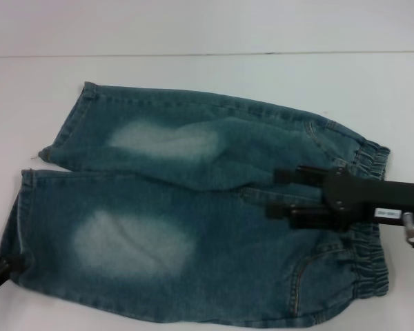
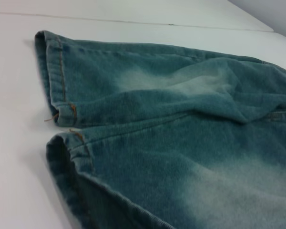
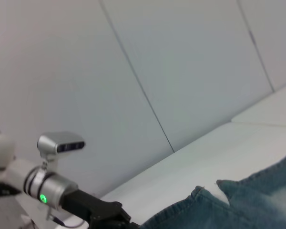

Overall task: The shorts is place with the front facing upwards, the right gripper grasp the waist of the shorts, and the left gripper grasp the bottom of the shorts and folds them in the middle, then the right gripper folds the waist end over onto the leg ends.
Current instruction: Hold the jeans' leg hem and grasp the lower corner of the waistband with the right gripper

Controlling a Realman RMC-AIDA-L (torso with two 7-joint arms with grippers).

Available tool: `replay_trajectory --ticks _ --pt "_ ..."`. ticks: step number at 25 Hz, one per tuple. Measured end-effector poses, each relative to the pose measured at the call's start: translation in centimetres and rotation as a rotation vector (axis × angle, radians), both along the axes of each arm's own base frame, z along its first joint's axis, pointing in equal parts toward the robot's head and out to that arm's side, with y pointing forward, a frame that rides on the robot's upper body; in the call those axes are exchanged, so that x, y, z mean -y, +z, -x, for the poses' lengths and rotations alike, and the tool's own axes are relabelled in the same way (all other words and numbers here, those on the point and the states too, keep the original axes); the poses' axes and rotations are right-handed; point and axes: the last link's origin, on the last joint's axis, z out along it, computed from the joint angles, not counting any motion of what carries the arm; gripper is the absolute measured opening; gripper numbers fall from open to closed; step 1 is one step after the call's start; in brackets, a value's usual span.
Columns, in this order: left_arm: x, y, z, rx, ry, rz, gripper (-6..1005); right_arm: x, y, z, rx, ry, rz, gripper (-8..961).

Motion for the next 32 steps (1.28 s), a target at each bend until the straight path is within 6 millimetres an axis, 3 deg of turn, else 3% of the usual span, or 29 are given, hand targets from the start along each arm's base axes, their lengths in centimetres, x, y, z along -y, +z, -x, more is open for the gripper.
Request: replay_trajectory --ticks 7,12,17,20,25,32 --pt "-0.5 -0.2 -0.3 0.006 -0.012 -0.003 1 2.1 3.9 -1.9 -0.091 -0.099 0.054 925" --pt "-0.5 -0.3 -0.5 0.013 -0.015 -0.005 2 4.6 7.0 -4.6 -0.169 -0.265 0.092 926" --pt "-0.6 -0.5 -0.7 0.014 -0.021 -0.005 1 6.9 8.7 -7.4 -0.148 -0.433 0.133 923" --pt "-0.9 -0.5 -0.9 0.015 -0.031 -0.003 0 7.7 8.4 -8.8 -0.087 -0.486 0.138 918" --pt "-1.3 -0.5 -1.1 0.014 -0.042 0.000 1 8.5 6.1 -10.2 0.057 -0.481 0.143 910" --pt "-1.7 -0.6 -1.5 0.013 -0.058 0.008 1 8.4 4.7 -11.6 0.142 -0.530 0.104 881"
